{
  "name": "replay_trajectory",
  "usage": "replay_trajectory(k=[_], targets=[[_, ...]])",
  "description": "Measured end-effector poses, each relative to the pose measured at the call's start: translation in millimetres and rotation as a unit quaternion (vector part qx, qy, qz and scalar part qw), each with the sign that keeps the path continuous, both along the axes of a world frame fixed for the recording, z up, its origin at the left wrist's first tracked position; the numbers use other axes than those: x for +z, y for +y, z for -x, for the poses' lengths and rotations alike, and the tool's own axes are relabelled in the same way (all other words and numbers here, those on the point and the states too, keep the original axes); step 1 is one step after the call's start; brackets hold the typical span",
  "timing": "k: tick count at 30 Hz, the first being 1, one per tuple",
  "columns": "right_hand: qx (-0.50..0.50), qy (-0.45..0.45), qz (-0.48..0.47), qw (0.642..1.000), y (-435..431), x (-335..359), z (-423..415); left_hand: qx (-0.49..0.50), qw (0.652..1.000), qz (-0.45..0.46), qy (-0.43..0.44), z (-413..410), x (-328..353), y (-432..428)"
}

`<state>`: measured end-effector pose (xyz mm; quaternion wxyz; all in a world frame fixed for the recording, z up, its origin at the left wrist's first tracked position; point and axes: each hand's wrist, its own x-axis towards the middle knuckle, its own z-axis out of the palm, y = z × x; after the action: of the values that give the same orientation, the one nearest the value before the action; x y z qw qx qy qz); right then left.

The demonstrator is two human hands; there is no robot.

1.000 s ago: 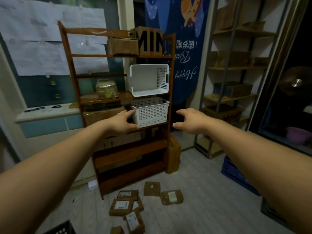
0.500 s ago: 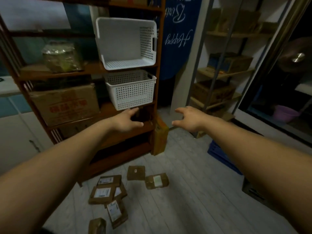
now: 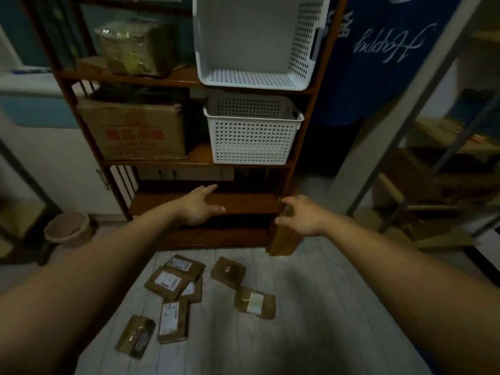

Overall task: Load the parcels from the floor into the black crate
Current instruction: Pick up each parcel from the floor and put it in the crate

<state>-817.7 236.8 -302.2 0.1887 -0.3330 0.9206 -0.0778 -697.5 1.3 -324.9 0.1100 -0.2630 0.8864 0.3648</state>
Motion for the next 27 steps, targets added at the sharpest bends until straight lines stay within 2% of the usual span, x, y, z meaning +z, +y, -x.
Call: replay_trajectory(k=[6, 11, 15, 23, 27], targets=[[-0.008, -0.069, 0.006, 0.998, 20.8, -68.1, 77.5, 0.048, 0.998, 0.022, -0.040, 35.2, -68.6, 31.2], [-0.033, -0.108, 0.025, 0.993, 20.1, -168.0, 120.3, 0.050, 0.996, 0.047, -0.064, 68.0, -159.3, 31.2], [-0.035, -0.103, 0.021, 0.994, 12.2, -288.6, 143.2, 0.033, 0.995, 0.059, -0.072, 98.2, -275.8, 24.2], [-0.054, -0.147, -0.006, 0.988, 6.9, -576.0, 156.0, -0.013, 0.999, 0.004, -0.049, 127.5, -557.5, 35.7], [-0.056, -0.160, -0.011, 0.985, 9.5, -697.5, 147.7, 0.012, 0.998, -0.047, -0.040, 134.3, -667.9, 48.6]])
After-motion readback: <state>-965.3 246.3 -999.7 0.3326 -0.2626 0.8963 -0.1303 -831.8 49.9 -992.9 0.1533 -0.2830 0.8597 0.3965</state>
